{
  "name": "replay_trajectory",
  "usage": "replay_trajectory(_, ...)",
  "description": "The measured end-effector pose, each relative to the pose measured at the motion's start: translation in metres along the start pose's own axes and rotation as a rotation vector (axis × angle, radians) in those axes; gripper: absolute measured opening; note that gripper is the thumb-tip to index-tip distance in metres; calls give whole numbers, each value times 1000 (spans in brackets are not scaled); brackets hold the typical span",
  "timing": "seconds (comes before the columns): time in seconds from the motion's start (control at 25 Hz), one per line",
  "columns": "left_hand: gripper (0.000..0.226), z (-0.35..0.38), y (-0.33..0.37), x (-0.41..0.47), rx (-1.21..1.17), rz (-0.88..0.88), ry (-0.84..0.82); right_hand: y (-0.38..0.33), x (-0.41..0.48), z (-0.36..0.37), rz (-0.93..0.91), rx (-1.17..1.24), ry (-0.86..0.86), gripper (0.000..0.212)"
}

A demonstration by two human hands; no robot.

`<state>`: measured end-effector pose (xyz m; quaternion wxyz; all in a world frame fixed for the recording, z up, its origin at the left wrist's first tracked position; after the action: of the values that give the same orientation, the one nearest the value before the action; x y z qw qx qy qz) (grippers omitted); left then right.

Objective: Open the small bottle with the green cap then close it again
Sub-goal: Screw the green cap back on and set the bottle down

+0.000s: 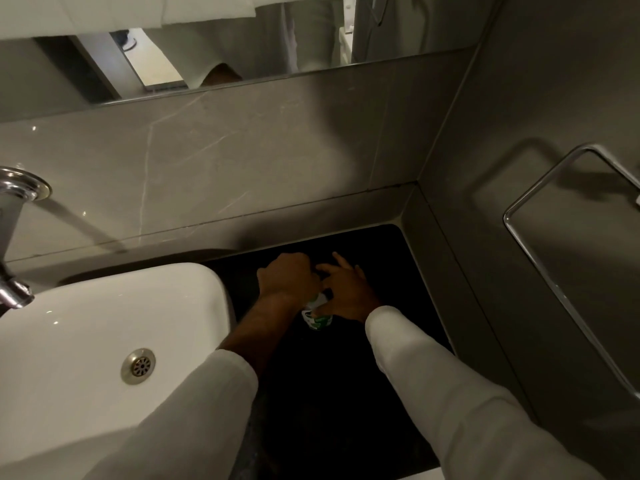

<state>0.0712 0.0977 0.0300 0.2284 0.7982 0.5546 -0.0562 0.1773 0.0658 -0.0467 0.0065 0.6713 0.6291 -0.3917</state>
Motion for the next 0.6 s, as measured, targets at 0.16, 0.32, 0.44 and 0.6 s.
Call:
replay_trajectory(0.16,33,3,-9,7,-180,116,-103,3,-5,2,5,-26,14,62)
replay_trajectory(0.32,24,7,-13,1,-281,191,-94,8,-15,7,-17,5,50,54)
replay_trajectory(0.44,22,19,-12,-8,-292,205,-74,13,-22,12,-27,46,85,49)
replay_trajectory(0.6,24,33,-14,-18,-331,159,-75,16,-27,17,-27,17,105,47)
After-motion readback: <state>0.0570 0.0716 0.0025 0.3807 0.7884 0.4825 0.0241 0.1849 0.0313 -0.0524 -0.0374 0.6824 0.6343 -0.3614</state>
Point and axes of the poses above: each hand's wrist, its own x-axis towards the middle knuckle, its own z-axis out of the palm, y = z × x, the point moved 8 cm from there along x, towards the middle knuckle, and after that the axes turned 12 degrees about z, right-handed, at the moved point
